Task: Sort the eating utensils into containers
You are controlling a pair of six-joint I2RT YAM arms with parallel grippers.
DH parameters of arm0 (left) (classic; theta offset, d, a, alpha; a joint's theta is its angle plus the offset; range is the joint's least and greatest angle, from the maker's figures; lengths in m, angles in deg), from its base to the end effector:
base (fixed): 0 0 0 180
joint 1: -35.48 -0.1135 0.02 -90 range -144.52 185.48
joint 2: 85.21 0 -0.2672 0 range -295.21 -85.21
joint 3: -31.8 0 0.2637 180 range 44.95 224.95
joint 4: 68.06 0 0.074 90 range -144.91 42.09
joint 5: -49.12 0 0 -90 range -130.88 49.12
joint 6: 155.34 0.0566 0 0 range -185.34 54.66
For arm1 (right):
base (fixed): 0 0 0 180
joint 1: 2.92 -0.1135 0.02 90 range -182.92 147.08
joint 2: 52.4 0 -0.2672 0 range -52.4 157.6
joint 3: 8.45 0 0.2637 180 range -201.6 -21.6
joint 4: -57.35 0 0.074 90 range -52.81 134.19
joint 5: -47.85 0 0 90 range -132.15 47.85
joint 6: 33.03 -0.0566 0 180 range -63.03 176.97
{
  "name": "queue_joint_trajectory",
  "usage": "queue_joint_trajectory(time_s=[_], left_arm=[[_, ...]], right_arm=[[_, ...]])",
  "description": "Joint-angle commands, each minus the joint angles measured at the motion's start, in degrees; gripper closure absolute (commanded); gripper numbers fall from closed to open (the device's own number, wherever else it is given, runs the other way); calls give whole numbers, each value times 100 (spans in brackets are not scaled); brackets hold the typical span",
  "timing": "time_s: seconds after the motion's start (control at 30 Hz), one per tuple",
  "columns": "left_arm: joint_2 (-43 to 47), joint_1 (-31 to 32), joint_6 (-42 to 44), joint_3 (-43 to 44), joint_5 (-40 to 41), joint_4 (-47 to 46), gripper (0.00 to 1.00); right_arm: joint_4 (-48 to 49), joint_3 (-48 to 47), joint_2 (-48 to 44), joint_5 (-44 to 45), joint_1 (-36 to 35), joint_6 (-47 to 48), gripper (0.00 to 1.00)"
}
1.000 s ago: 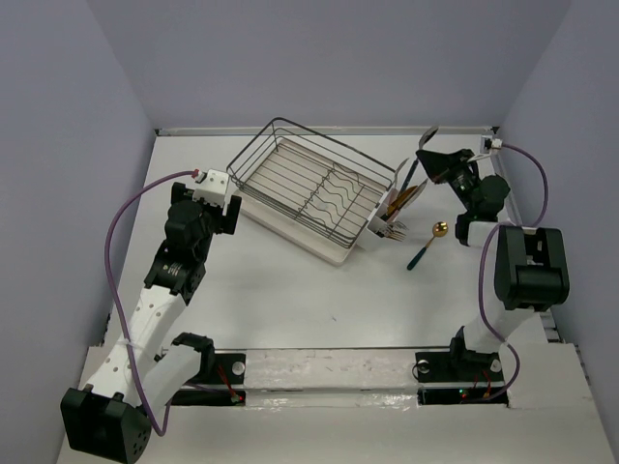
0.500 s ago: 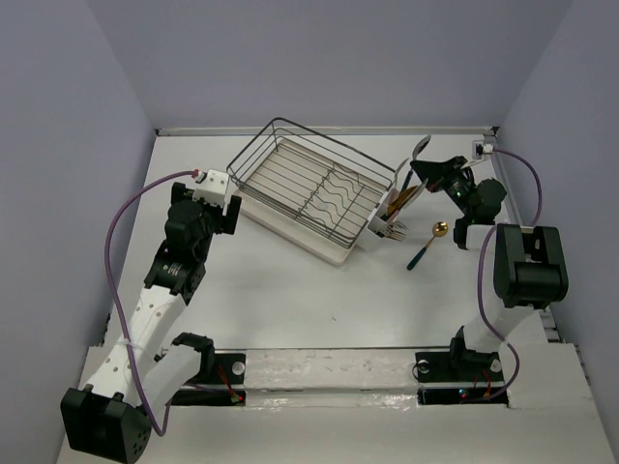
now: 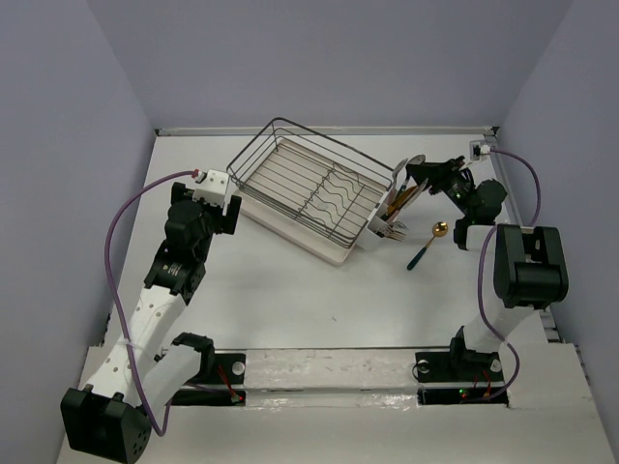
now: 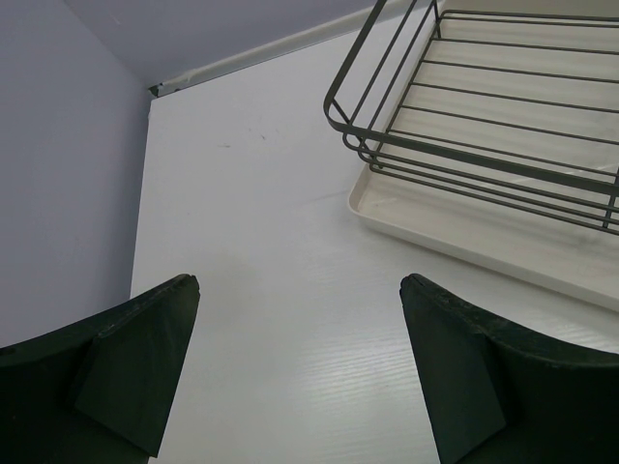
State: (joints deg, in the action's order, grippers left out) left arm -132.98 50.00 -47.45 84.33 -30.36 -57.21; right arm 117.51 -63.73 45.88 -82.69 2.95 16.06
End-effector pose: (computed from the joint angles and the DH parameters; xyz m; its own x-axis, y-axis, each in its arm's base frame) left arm 0.2273 -0.0482 0.3195 -0.0760 0.3317 -0.9403 0.0989 0.9409 0.3239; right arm 0.3650 -0.0005 0.2326 -0.1319 0.5139 -0.8477 -0.6004 0.6391 0.4808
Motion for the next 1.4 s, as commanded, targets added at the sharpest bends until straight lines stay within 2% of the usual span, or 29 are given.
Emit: queue_joint_trajectory(time_s=[0.0, 0.1, 0.27, 0.3, 0.33, 0.43, 0.47, 0.5, 0.57, 0.6, 0.63, 0.7, 0.73, 0.77, 0.87, 1.0, 1.1, 1.2, 1.27, 1.37], left_arm=[[145, -29, 22, 176, -24, -182, 1], [180, -29, 22, 149, -7, -182, 1], [224, -29, 22, 114, -7, -200, 1], [242, -29, 22, 106, 2, -200, 1], [250, -29, 22, 97, 11, -200, 1], [294, -37, 39, 44, 37, -200, 1], [321, -37, 39, 27, 46, -209, 1], [329, -37, 39, 26, 46, -209, 1], [347, -37, 22, 0, 46, -226, 1], [365, -37, 22, -9, 46, -235, 1], [373, -37, 13, -26, 46, -244, 1], [435, -37, -5, -79, 64, -253, 1], [452, -37, -22, -105, 64, -262, 1], [505, -37, -40, -158, 73, -270, 1], [567, -37, -84, -246, 73, -288, 1], [646, -37, -137, -421, -6, -402, 1], [707, -37, -189, -527, -41, -490, 1], [795, -37, -233, -676, -86, -551, 1], [857, -46, -251, -764, -86, -587, 1], [883, -37, -251, -800, -94, -604, 1]], right_arm=[[1019, -67, -309, 80, -33, 74, 47], [825, -234, -511, 203, -33, 65, 46], [-167, -594, -898, 344, -33, 267, 39], [-404, -664, -1046, 414, -33, 267, 32], [-502, -691, -1126, 423, 28, 267, 30], [-1019, -866, -1486, 467, 81, 329, 15], [-1570, -945, -1592, 554, 81, 433, 1], [-1575, -1042, -1688, 695, 81, 434, 0], [-2967, -1472, -2005, 1176, 133, 592, 0], [-3651, -1656, -2101, 1971, 134, 662, 0], [-5146, -1867, -2189, 2492, 134, 776, 0], [-6595, -2386, -2322, 3661, 134, 795, 0], [-7664, -2449, -2357, 4685, 186, 734, 0], [-7997, -2397, -2453, 5260, 187, 646, 0], [-8684, -2107, -2656, 5284, 502, 277, 0], [-9158, -1720, -2614, 4292, 678, 22, 0], [-10229, -1729, -2166, 3784, 679, -181, 2], [-10408, -1352, -1997, 3483, 679, -172, 11], [-10399, -975, -2093, 3604, 679, -304, 23], [-10364, -727, -2225, 3719, 627, -401, 29]])
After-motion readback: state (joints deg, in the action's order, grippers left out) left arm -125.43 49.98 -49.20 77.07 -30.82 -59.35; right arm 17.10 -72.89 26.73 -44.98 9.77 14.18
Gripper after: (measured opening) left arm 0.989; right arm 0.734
